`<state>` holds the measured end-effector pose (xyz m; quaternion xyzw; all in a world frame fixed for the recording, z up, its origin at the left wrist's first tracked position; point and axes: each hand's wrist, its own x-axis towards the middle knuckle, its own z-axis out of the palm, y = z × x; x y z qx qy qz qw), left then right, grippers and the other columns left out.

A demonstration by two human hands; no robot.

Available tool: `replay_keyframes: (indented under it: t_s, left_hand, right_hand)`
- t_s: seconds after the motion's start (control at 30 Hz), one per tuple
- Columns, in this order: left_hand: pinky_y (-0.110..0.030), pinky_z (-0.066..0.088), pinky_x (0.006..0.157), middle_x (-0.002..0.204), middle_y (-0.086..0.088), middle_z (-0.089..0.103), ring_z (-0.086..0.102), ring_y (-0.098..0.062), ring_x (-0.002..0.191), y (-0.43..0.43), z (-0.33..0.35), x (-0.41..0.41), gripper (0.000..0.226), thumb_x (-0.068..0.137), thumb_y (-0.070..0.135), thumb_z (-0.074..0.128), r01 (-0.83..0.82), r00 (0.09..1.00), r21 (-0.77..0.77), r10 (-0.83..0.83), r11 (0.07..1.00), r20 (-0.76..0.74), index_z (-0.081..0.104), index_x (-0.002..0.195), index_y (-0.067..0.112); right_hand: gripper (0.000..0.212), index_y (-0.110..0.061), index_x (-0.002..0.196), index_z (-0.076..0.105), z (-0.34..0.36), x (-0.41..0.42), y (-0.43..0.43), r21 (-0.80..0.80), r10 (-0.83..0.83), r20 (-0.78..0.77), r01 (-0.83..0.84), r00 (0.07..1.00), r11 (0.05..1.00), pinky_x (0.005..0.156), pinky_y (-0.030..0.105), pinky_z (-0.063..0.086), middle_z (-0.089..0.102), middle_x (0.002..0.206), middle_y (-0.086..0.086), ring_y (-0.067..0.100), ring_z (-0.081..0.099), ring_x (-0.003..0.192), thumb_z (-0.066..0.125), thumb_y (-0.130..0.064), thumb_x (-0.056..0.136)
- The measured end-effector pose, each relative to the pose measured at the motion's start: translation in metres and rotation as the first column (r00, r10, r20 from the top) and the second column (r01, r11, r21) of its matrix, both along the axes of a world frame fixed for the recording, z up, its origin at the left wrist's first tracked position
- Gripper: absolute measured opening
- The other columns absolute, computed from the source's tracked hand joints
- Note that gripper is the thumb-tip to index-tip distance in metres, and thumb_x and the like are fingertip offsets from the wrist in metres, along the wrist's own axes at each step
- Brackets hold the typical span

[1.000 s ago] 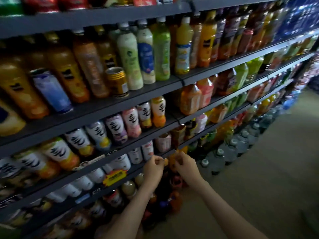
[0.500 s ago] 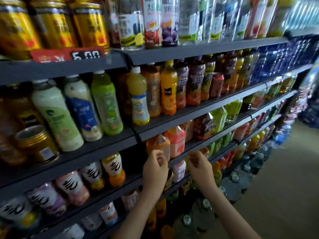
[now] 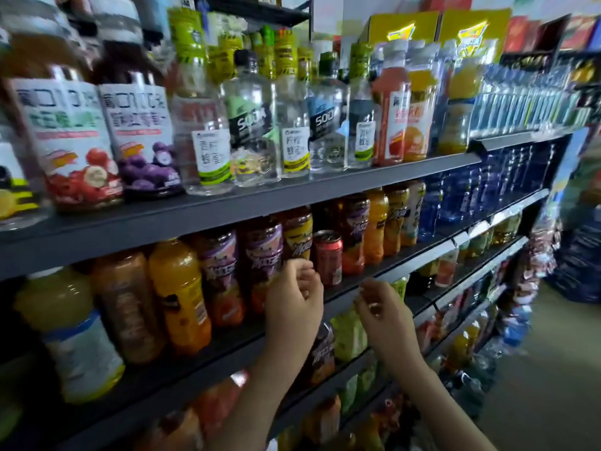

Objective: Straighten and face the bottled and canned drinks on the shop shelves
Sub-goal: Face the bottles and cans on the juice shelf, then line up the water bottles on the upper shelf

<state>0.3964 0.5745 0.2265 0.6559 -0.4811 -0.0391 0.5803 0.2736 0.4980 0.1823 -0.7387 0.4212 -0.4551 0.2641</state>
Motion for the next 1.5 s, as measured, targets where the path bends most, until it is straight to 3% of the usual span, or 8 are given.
replay_keyframes:
  t_s: [0.13,0.33,0.57,0.73,0.87,1.0,1.4,1.5]
  left_hand:
    - [-0.005,0.043,0.064,0.086,0.020,0.056,0.055,0.008,0.078,-0.067,0.016,-0.046,0.011,0.091,0.020,0.059,-0.095,0.993,-0.095,0.101,0.991,0.062,0.057,0.102,0.021]
    - [-0.005,0.042,0.064,0.084,0.018,0.056,0.054,0.011,0.076,-0.174,0.031,-0.114,0.012,0.090,0.021,0.060,-0.123,0.989,-0.091,0.130,0.988,0.065,0.058,0.102,0.018]
    - [0.000,0.038,0.063,0.086,0.014,0.058,0.051,0.010,0.072,-0.316,0.045,-0.182,0.009,0.089,0.020,0.062,-0.079,0.990,-0.071,0.086,0.994,0.112,0.057,0.097,0.020]
    - [-0.002,0.040,0.067,0.085,0.016,0.056,0.054,0.001,0.077,-0.429,0.053,-0.244,0.009,0.090,0.019,0.061,0.086,0.989,-0.066,-0.077,0.994,0.130,0.058,0.098,0.021]
    - [-0.005,0.041,0.068,0.089,0.007,0.065,0.059,-0.004,0.079,-0.511,0.058,-0.304,0.006,0.092,0.016,0.059,0.244,0.969,-0.092,-0.239,0.965,0.056,0.060,0.097,0.018]
    - [-0.004,0.041,0.065,0.087,0.014,0.063,0.059,0.005,0.077,-0.590,0.063,-0.366,0.009,0.092,0.018,0.057,0.322,0.947,-0.099,-0.319,0.942,0.044,0.056,0.095,0.026]
    - [-0.017,0.046,0.062,0.092,0.008,0.058,0.058,-0.003,0.076,-0.863,0.118,-0.550,0.018,0.092,0.031,0.057,0.060,0.995,-0.168,-0.045,0.984,0.091,0.054,0.106,0.020]
    - [-0.030,0.053,0.069,0.090,0.009,0.059,0.061,-0.006,0.076,-0.921,0.127,-0.573,0.018,0.091,0.029,0.059,0.031,0.991,-0.201,-0.004,0.979,0.134,0.054,0.105,0.020]
  right_hand:
    - [0.022,-0.028,0.103,0.048,0.025,-0.045,-0.075,-0.093,0.065,0.011,-0.064,0.998,0.994,0.064,0.002,0.039,0.056,0.096,-0.009,-0.007,0.050,0.079,0.061,-0.016,0.090]
    - [0.017,-0.026,0.103,0.053,0.053,-0.110,-0.187,-0.157,0.112,0.021,-0.108,0.993,0.982,0.068,0.015,0.045,0.060,0.095,-0.007,0.007,0.058,0.084,0.061,-0.018,0.090]
    - [0.016,-0.025,0.105,0.054,0.072,-0.157,-0.311,-0.162,0.096,0.089,-0.080,0.991,0.984,0.068,0.005,0.042,0.059,0.097,-0.010,-0.001,0.055,0.083,0.060,-0.019,0.091]
    - [0.015,-0.025,0.103,0.056,0.079,-0.213,-0.401,-0.171,0.011,0.155,0.016,0.988,0.985,0.074,0.019,0.049,0.062,0.096,-0.008,0.003,0.060,0.085,0.061,-0.018,0.091]
    - [0.017,-0.025,0.099,0.058,0.087,-0.272,-0.472,-0.193,-0.035,0.204,0.075,0.978,0.978,0.070,0.006,0.043,0.064,0.091,-0.011,-0.005,0.059,0.084,0.061,-0.010,0.089]
    - [0.016,-0.019,0.103,0.062,0.089,-0.336,-0.550,-0.189,-0.078,0.207,0.118,0.975,0.975,0.074,0.015,0.048,0.067,0.094,-0.008,0.002,0.062,0.086,0.061,-0.010,0.089]
    - [0.020,-0.026,0.097,0.055,0.131,-0.538,-0.846,-0.305,-0.116,0.165,0.163,0.979,0.938,0.065,0.007,0.042,0.066,0.089,0.000,0.009,0.061,0.077,0.065,-0.011,0.087]
    - [0.019,-0.026,0.097,0.054,0.145,-0.565,-0.918,-0.288,-0.116,0.203,0.173,0.972,0.942,0.066,0.007,0.039,0.063,0.090,-0.002,0.013,0.059,0.079,0.064,-0.013,0.087]
